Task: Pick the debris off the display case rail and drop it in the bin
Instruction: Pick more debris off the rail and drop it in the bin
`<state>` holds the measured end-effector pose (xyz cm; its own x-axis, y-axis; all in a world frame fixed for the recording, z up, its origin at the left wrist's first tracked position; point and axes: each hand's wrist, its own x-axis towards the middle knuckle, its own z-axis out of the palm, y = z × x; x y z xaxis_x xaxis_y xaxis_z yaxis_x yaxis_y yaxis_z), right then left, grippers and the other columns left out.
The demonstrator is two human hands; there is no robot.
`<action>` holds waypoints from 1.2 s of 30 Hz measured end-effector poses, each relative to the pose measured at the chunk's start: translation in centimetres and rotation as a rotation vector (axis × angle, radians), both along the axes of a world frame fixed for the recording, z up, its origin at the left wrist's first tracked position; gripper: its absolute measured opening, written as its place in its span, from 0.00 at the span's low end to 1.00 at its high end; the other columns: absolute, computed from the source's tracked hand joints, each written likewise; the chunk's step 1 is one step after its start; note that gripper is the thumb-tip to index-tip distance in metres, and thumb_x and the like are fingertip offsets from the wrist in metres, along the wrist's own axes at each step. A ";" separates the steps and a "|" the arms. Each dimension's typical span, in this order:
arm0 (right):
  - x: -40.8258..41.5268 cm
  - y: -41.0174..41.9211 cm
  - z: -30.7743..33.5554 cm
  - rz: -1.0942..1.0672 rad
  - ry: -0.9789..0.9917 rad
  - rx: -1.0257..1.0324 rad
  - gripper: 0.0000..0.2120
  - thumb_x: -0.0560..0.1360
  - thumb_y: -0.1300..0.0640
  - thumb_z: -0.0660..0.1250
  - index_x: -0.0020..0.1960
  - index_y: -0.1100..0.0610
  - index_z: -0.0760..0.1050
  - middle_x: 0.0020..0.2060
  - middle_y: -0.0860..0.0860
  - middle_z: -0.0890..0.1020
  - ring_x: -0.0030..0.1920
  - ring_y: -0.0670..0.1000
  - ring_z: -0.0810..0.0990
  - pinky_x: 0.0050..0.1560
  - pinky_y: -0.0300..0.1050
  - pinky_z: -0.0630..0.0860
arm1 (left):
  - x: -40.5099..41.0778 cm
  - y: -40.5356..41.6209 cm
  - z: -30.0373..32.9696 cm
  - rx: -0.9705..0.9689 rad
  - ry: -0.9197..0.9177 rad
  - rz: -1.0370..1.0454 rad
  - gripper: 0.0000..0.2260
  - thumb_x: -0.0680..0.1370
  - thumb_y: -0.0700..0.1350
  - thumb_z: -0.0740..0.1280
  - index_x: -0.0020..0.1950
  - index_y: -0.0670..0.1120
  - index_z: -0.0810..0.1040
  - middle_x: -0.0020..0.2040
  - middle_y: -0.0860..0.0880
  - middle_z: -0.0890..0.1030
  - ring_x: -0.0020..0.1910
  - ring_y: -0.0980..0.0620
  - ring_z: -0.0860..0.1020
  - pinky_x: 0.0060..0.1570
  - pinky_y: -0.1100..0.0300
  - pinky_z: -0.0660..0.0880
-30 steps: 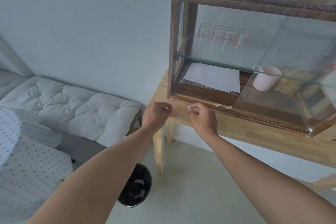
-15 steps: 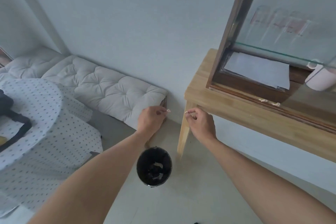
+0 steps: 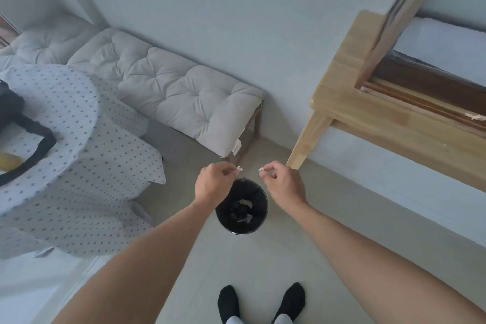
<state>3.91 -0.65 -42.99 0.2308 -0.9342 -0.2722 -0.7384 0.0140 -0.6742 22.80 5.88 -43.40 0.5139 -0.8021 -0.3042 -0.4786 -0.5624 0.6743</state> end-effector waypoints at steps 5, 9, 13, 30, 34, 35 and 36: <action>1.2 0.6 -4.3 0.035 0.071 0.053 0.09 0.80 0.42 0.68 0.51 0.46 0.82 0.33 0.46 0.85 0.42 0.53 0.85 0.45 0.48 0.81 | 0.4 1.0 -3.8 0.085 0.008 0.030 0.06 0.77 0.52 0.72 0.50 0.60 0.89 0.45 0.57 0.87 0.49 0.50 0.84 0.52 0.51 0.82; 1.9 0.8 -7.1 0.053 0.110 0.066 0.09 0.80 0.42 0.68 0.51 0.47 0.83 0.33 0.45 0.83 0.42 0.54 0.85 0.42 0.47 0.76 | 0.3 1.3 -6.3 0.125 0.013 0.057 0.05 0.77 0.52 0.72 0.49 0.59 0.88 0.45 0.55 0.87 0.48 0.47 0.84 0.50 0.51 0.83; 2.6 0.6 -8.9 0.063 0.133 0.081 0.09 0.80 0.43 0.69 0.50 0.47 0.83 0.33 0.46 0.83 0.42 0.54 0.85 0.43 0.48 0.78 | 0.1 1.7 -8.1 0.150 -0.001 0.072 0.05 0.78 0.53 0.72 0.48 0.60 0.88 0.41 0.58 0.84 0.46 0.48 0.83 0.48 0.53 0.82; 1.4 0.6 -9.1 0.065 0.133 0.066 0.14 0.78 0.43 0.70 0.62 0.45 0.83 0.33 0.41 0.78 0.43 0.51 0.82 0.44 0.45 0.73 | 1.0 2.3 -7.2 0.164 -0.075 0.048 0.13 0.80 0.52 0.71 0.65 0.58 0.84 0.46 0.55 0.82 0.51 0.46 0.83 0.54 0.51 0.81; 0.4 0.7 -6.9 0.060 0.129 0.045 0.14 0.79 0.43 0.70 0.62 0.45 0.82 0.34 0.42 0.79 0.46 0.53 0.84 0.46 0.46 0.76 | 0.7 2.4 -5.3 0.141 -0.087 0.039 0.13 0.80 0.51 0.70 0.65 0.57 0.84 0.46 0.56 0.83 0.50 0.47 0.83 0.54 0.50 0.82; 0.1 0.7 -6.2 0.057 0.127 0.040 0.15 0.79 0.43 0.69 0.63 0.46 0.82 0.35 0.43 0.80 0.46 0.54 0.84 0.47 0.47 0.78 | 0.6 2.3 -4.7 0.130 -0.089 0.038 0.14 0.80 0.52 0.71 0.65 0.57 0.84 0.45 0.56 0.83 0.50 0.48 0.83 0.54 0.50 0.82; -0.2 0.6 -5.5 0.053 0.123 0.033 0.15 0.79 0.43 0.69 0.63 0.46 0.82 0.36 0.43 0.81 0.47 0.54 0.84 0.47 0.47 0.78 | 0.5 2.2 -4.0 0.120 -0.092 0.039 0.14 0.80 0.52 0.71 0.65 0.57 0.84 0.45 0.56 0.83 0.50 0.48 0.83 0.54 0.50 0.81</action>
<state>3.72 -0.05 -48.45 0.2424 -0.9118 -0.3314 -0.8158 -0.0067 -0.5782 23.33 8.05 -47.38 0.5743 -0.7418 -0.3464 -0.5116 -0.6555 0.5555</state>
